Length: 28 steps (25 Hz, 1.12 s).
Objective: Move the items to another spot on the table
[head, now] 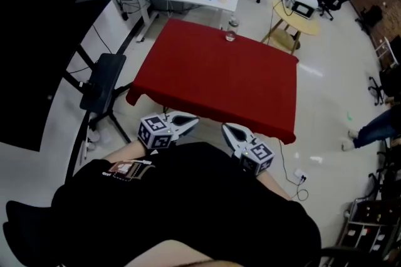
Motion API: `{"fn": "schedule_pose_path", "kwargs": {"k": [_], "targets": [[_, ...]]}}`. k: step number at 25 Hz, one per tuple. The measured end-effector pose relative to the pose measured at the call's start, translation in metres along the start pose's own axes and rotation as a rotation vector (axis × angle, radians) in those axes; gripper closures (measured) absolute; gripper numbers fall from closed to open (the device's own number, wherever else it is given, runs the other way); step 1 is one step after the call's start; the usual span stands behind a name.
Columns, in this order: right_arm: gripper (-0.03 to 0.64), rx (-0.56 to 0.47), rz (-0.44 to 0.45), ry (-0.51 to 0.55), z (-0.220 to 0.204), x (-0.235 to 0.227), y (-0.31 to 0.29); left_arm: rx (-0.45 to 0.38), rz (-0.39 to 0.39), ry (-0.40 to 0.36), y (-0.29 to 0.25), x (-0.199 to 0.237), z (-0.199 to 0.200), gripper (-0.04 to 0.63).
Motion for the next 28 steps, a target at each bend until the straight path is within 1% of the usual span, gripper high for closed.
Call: {"fn": "schedule_pose_path", "kwargs": {"k": [3, 5, 8, 14, 21, 25, 28], "targets": [[0.629, -0.026, 0.012, -0.012, -0.006, -0.002, -0.002, -0.011, -0.016, 0.022, 0.007, -0.006, -0.005, 0.603], [0.629, -0.021, 0.015, -0.024, -0.004, 0.005, -0.005, -0.015, -0.031, 0.04, 0.01, -0.008, -0.009, 0.603], [0.629, 0.003, -0.003, -0.023, -0.001, 0.012, -0.003, -0.014, -0.032, 0.033, 0.015, -0.007, -0.01, 0.603], [0.629, 0.025, 0.009, 0.012, 0.002, 0.011, -0.003, -0.023, -0.035, 0.037, 0.013, -0.009, -0.01, 0.603], [0.629, 0.001, 0.0, 0.004, 0.003, 0.004, 0.0, -0.019, -0.045, 0.032, 0.009, -0.009, -0.007, 0.603], [0.629, -0.039, 0.013, 0.011, -0.001, -0.004, -0.004, -0.023, -0.045, 0.037, 0.008, -0.007, -0.007, 0.603], [0.629, -0.028, 0.01, 0.012, 0.0, -0.003, -0.005, -0.025, -0.043, 0.038, 0.009, -0.003, -0.008, 0.603]]}}
Point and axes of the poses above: the fingertips, and each gripper's own axes: y backward along the fingers, x to its left, z out of its top, the point moved 1 cm from there along y, backward along the fingers, and after that the axes turned 5 degrees about -z, right-handed, at the moved point
